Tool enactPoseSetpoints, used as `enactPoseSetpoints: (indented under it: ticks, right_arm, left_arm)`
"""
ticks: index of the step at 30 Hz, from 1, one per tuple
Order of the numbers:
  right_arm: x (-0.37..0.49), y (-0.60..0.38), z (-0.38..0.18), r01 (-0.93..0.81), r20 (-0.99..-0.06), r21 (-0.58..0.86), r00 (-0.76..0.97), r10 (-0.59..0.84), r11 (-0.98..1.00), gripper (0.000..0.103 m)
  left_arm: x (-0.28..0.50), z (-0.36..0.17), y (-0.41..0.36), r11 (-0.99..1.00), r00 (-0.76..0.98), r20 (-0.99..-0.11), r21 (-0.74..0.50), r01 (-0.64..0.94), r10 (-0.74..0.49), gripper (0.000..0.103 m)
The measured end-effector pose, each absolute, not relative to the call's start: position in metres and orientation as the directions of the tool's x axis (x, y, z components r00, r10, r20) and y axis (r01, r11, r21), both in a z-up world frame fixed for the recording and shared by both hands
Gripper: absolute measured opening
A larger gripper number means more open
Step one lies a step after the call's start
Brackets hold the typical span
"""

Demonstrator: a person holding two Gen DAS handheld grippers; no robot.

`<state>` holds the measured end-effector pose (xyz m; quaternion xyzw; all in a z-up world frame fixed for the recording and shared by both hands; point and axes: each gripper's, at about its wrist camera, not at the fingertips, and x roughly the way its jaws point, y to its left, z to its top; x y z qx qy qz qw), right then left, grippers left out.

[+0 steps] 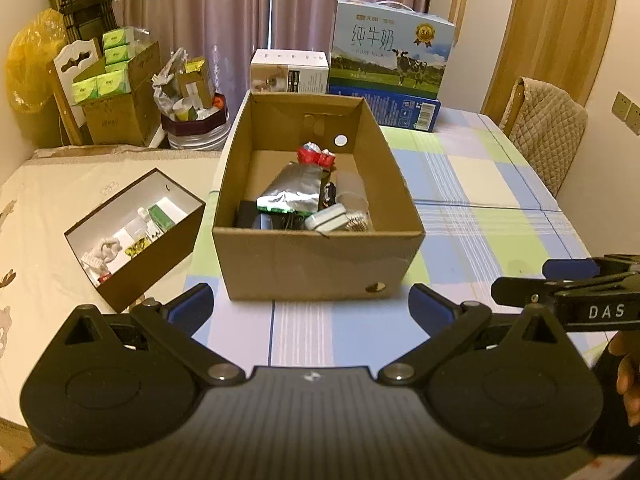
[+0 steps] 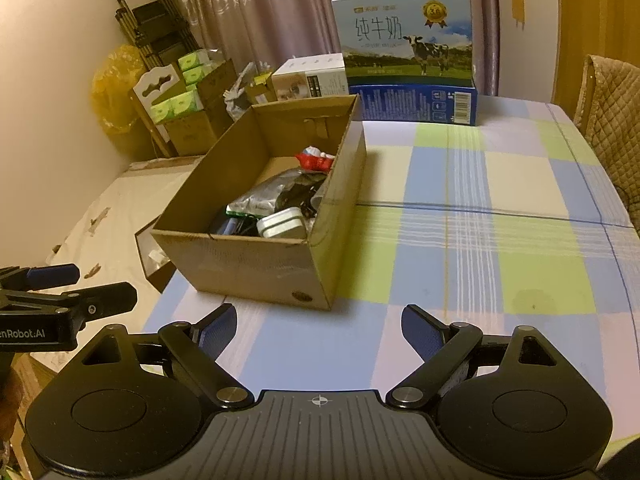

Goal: Organize objects

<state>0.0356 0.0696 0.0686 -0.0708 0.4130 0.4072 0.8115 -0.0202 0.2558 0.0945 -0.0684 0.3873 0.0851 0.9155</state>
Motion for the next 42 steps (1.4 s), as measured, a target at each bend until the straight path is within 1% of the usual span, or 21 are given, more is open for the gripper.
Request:
enactPoseSetpoints:
  ticks: [3, 8, 14, 23, 42]
  right_arm:
    - [0.031, 0.067, 0.068, -0.717, -0.733, 0.219, 0.327, 0.596, 0.662, 0.087]
    - [0.024, 0.063, 0.067, -0.722, -0.740, 0.217, 0.317, 0.593, 0.657, 0.087]
    - [0.019, 0.061, 0.067, -0.723, -0.743, 0.210, 0.320, 0.588, 0.658, 0.087]
    - [0.019, 0.061, 0.068, -0.721, -0.744, 0.203, 0.327, 0.583, 0.663, 0.087]
    - [0.020, 0.061, 0.066, -0.719, -0.747, 0.208, 0.321, 0.582, 0.663, 0.087]
  left_arm:
    - [-0.026, 0.092, 0.254, 0.975, 0.680, -0.728, -0.075, -0.210, 0.091, 0.102]
    - [-0.032, 0.087, 0.250, 0.973, 0.669, -0.735, -0.057, -0.226, 0.112, 0.102]
    - [-0.036, 0.082, 0.249, 0.970, 0.668, -0.736, -0.068, -0.232, 0.108, 0.102]
    - [-0.037, 0.083, 0.246, 0.972, 0.673, -0.729, -0.041, -0.231, 0.129, 0.102]
    - [-0.033, 0.081, 0.242, 0.975, 0.671, -0.731, -0.034, -0.218, 0.125, 0.102]
